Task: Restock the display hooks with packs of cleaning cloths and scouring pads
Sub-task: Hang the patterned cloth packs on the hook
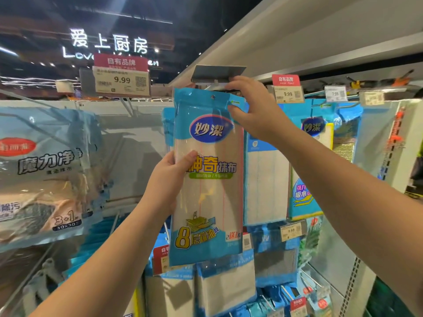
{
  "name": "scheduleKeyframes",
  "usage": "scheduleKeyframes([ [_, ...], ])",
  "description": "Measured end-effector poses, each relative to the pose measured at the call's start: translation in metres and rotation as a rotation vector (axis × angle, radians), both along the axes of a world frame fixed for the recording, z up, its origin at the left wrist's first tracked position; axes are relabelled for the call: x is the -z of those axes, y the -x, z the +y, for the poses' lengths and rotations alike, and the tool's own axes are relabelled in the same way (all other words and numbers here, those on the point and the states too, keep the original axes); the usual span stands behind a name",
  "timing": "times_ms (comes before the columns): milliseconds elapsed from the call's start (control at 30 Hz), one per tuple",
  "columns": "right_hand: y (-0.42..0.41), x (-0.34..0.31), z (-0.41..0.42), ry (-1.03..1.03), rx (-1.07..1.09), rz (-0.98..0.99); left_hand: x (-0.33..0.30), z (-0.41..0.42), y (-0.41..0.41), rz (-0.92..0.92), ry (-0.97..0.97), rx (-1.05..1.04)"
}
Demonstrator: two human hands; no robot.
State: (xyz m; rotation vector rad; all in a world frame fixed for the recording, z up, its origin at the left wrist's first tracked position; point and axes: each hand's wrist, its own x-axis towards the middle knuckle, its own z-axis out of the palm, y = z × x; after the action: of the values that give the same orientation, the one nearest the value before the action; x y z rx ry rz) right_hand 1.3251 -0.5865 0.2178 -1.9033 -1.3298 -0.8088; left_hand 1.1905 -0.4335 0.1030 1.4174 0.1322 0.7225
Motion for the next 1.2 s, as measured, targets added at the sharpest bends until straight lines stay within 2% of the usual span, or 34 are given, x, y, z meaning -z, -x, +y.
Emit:
scheduleKeyframes([
  [100,-0.004,0.008,0.000,-0.026,-0.012,-0.013,0.002,0.004,-0.005,0.003,0.028,-0.018],
  [200,-0.003,0.045,0.000,-0.077,-0.038,0.093,0.005,0.011,-0.013,0.010,0.107,-0.023],
  [267,0.002,0.091,0.003,-0.102,-0.034,0.235,0.007,0.017,-0.020,0.027,0.136,-0.027],
  [367,0.016,0.166,0.012,-0.053,0.006,0.561,0.010,0.027,-0.032,0.035,0.140,-0.058],
  [433,0.023,0.198,0.021,-0.013,-0.014,0.749,0.010,0.035,-0.040,0.040,0.137,-0.094],
  [467,0.023,0.207,0.027,0.005,-0.022,0.784,0.010,0.038,-0.044,0.050,0.133,-0.114],
  [933,-0.042,0.214,0.129,0.118,0.207,0.787,0.042,0.099,-0.104,0.197,-0.071,-0.493],
  [1033,-0.056,0.215,0.146,0.164,0.210,0.807,0.046,0.109,-0.116,0.280,-0.144,-0.581],
  [1200,-0.065,0.215,0.155,0.230,0.246,0.839,0.040,0.115,-0.126,0.369,-0.193,-0.615],
])
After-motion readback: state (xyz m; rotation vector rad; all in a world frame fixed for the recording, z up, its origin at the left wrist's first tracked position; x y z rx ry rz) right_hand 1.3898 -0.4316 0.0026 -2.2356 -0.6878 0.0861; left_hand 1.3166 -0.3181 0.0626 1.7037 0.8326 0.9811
